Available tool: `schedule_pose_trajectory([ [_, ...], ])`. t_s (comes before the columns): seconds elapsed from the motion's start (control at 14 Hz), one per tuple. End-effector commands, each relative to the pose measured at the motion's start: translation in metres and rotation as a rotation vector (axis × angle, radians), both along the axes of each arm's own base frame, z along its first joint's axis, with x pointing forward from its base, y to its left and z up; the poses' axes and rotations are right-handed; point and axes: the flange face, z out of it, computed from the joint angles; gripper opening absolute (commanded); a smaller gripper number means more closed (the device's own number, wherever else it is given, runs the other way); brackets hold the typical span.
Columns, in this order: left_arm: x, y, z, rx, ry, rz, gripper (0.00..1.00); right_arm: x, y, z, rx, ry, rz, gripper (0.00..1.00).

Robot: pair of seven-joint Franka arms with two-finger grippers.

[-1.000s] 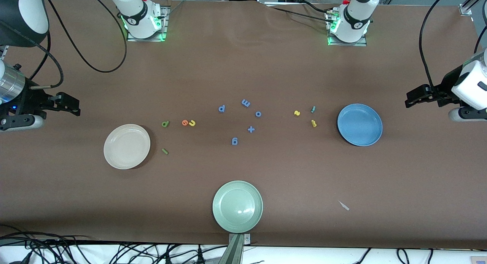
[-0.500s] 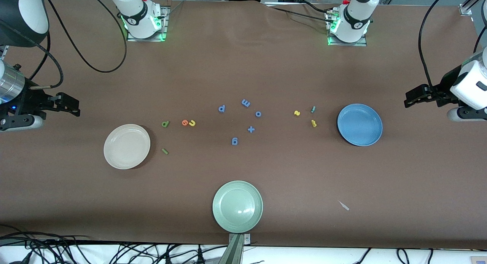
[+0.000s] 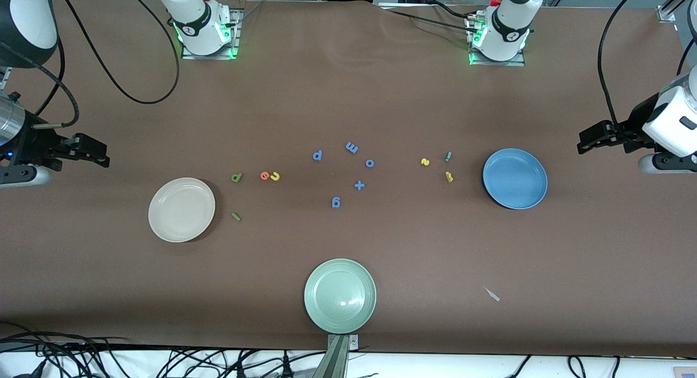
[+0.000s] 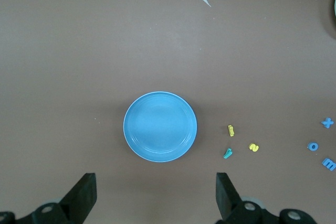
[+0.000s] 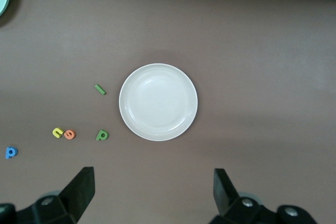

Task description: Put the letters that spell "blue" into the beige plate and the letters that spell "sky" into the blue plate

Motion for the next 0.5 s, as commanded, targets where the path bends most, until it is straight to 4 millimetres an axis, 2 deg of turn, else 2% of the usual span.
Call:
schedule_pose_trajectory([
  [0.0, -0.001, 0.001, 0.006, 0.010, 0.000, -0.018, 1.00, -0.001, -0.001, 0.003, 0.028, 0.002, -0.009, 1.00],
  [0.14, -0.001, -0.002, 0.003, 0.010, 0.004, -0.020, 1.00, 0.005, 0.005, -0.009, 0.025, 0.014, 0.000, 1.00],
  [0.36, 0.000, -0.004, -0.001, 0.009, 0.012, -0.011, 1.00, 0.018, 0.011, -0.038, 0.023, 0.033, -0.038, 1.00],
  [0.43, 0.000, -0.006, -0.004, 0.011, 0.017, -0.014, 1.00, 0.020, 0.012, -0.038, 0.016, 0.022, -0.036, 1.00],
])
